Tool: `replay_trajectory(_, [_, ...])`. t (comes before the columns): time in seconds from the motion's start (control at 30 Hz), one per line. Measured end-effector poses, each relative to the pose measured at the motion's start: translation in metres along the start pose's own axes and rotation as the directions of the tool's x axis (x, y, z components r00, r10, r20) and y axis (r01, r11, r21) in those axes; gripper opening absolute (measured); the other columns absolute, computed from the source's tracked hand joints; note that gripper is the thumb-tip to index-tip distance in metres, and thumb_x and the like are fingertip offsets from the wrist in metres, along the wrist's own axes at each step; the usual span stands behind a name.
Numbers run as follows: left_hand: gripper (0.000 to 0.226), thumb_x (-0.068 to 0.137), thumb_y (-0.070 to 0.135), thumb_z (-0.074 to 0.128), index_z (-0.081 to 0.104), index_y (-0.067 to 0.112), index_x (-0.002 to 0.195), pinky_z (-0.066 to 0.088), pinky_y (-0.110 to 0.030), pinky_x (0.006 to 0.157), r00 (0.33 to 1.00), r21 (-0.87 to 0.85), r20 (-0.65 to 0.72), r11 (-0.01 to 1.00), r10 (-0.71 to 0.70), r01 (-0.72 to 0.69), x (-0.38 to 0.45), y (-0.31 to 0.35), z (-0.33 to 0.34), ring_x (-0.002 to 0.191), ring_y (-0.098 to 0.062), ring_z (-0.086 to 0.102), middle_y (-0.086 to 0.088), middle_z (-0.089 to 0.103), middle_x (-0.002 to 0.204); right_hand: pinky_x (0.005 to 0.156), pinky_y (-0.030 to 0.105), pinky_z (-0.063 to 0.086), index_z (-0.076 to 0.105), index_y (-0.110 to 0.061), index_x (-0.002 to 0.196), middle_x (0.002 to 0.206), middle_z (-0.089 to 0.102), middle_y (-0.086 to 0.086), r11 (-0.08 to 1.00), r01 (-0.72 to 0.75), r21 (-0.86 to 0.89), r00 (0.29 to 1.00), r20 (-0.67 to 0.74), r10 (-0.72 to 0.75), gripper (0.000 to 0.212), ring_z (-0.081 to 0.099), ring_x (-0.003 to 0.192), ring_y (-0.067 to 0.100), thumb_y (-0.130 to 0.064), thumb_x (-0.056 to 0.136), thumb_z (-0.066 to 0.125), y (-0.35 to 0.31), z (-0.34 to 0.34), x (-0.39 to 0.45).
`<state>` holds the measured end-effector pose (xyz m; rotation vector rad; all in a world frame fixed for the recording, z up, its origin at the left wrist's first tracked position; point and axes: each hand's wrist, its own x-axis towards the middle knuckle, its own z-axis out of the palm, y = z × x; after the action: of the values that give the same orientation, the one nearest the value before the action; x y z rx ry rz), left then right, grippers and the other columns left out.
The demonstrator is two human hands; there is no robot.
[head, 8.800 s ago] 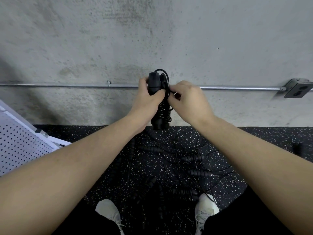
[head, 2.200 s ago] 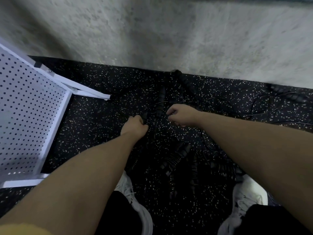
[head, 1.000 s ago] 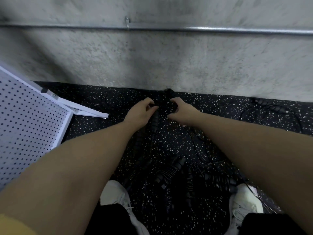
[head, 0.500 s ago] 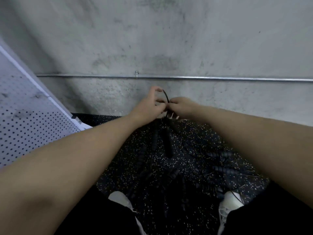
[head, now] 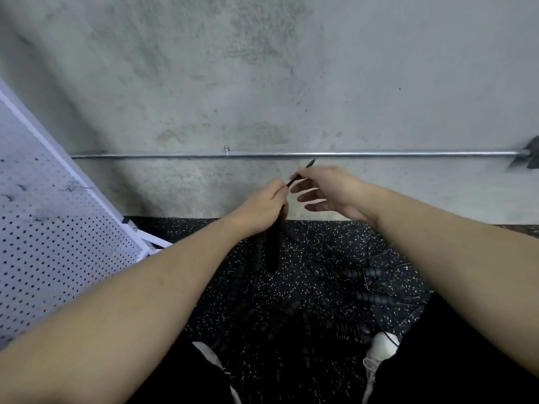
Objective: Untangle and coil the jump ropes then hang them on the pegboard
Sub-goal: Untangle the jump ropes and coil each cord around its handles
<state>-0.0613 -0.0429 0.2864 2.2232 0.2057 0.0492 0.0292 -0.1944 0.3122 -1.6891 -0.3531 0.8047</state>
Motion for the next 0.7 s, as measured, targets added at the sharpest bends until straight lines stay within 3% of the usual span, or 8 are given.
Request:
replay_trajectory(0.07, [0.033,0.111,0.027,0.032,0.046,0.024,0.081,0.046,-0.029,0.072,1.000,-0.010,0.000,1.000,0.015,-0.015,0.003,0.000,-0.003,0.070,-0.019,0.059,-0.002,0.059,0.072,0.061,0.026,0.050,0.071,-0.013,0.100,0.086,0.070,0.001,0.976,-0.002,-0.218,0.997,-0.072,-0.014,0.037,0.060,0.070,0.014,-0.045,0.103,0.052,0.001,-0.005,-0.003])
replay_trajectory(0.17, [0.032,0.111,0.025,0.035,0.044,0.021,0.080,0.049,-0.023,0.059,1.000,-0.033,0.016,0.999,0.016,-0.016,0.006,0.005,-0.011,0.056,-0.019,0.054,0.000,0.048,0.064,0.056,0.028,0.038,0.062,-0.013,0.089,0.072,0.054,-0.002,0.796,0.082,-0.600,0.949,-0.197,-0.245,0.039,0.047,0.062,0.014,-0.051,0.098,0.057,0.004,-0.014,0.000])
replay_trajectory(0.27, [0.029,0.110,0.025,0.039,0.046,0.019,0.082,0.050,-0.029,0.057,0.998,-0.005,0.055,0.999,0.037,-0.037,0.012,0.007,-0.021,0.050,-0.017,0.051,0.007,0.045,0.061,0.063,0.028,0.040,0.048,-0.021,0.099,0.083,0.051,-0.006,0.757,0.256,-0.601,0.848,-0.236,-0.474,0.031,0.046,0.070,0.012,-0.046,0.092,0.066,0.004,-0.018,0.007])
replay_trajectory(0.33, [0.028,0.109,0.022,0.042,0.050,0.019,0.082,0.047,-0.032,0.055,0.996,-0.017,0.063,0.998,0.065,-0.064,0.015,0.009,-0.027,0.047,-0.016,0.048,0.013,0.044,0.053,0.087,0.028,0.045,0.052,-0.024,0.119,0.111,0.058,-0.004,0.658,0.350,-0.666,0.820,-0.122,-0.559,0.038,0.053,0.099,0.012,-0.045,0.091,0.068,0.004,-0.022,0.011])
replay_trajectory(0.43, [0.027,0.107,0.021,0.046,0.058,0.019,0.083,0.046,-0.031,0.052,0.992,0.012,0.058,0.994,0.109,-0.110,0.018,0.014,-0.035,0.049,-0.017,0.047,0.014,0.043,0.046,0.097,0.028,0.040,0.062,-0.026,0.119,0.125,0.062,-0.007,0.621,0.340,-0.706,0.909,0.078,-0.409,0.034,0.054,0.114,0.010,-0.050,0.095,0.063,0.008,-0.026,0.012])
replay_trajectory(0.5, [0.027,0.106,0.021,0.048,0.060,0.021,0.082,0.047,-0.029,0.051,0.994,0.025,0.036,0.994,0.107,-0.108,0.021,0.014,-0.037,0.051,-0.016,0.046,0.015,0.042,0.046,0.079,0.030,0.048,0.068,-0.027,0.104,0.101,0.070,-0.005,0.667,0.233,-0.708,0.967,0.094,-0.239,0.034,0.062,0.086,0.009,-0.059,0.094,0.058,0.015,-0.032,0.013])
replay_trajectory(0.6, [0.028,0.106,0.026,0.048,0.055,0.021,0.079,0.047,-0.026,0.049,0.997,0.023,-0.017,0.997,0.075,-0.074,0.029,0.009,-0.038,0.047,-0.009,0.045,0.016,0.042,0.047,0.052,0.018,0.037,0.072,-0.019,0.093,0.076,0.070,-0.006,0.692,0.176,-0.701,0.984,0.103,-0.146,0.040,0.048,0.049,0.000,-0.055,0.098,0.055,0.020,-0.042,0.013])
replay_trajectory(0.7, [0.027,0.105,0.029,0.049,0.057,0.024,0.080,0.047,-0.027,0.048,0.992,0.014,-0.122,1.000,0.015,-0.013,0.038,0.003,-0.041,0.047,-0.012,0.048,0.012,0.043,0.051,0.068,0.020,0.044,0.070,-0.016,0.097,0.078,0.077,-0.004,0.745,0.161,-0.647,0.987,0.122,-0.107,0.041,0.061,0.064,0.003,-0.053,0.100,0.052,0.023,-0.050,0.012])
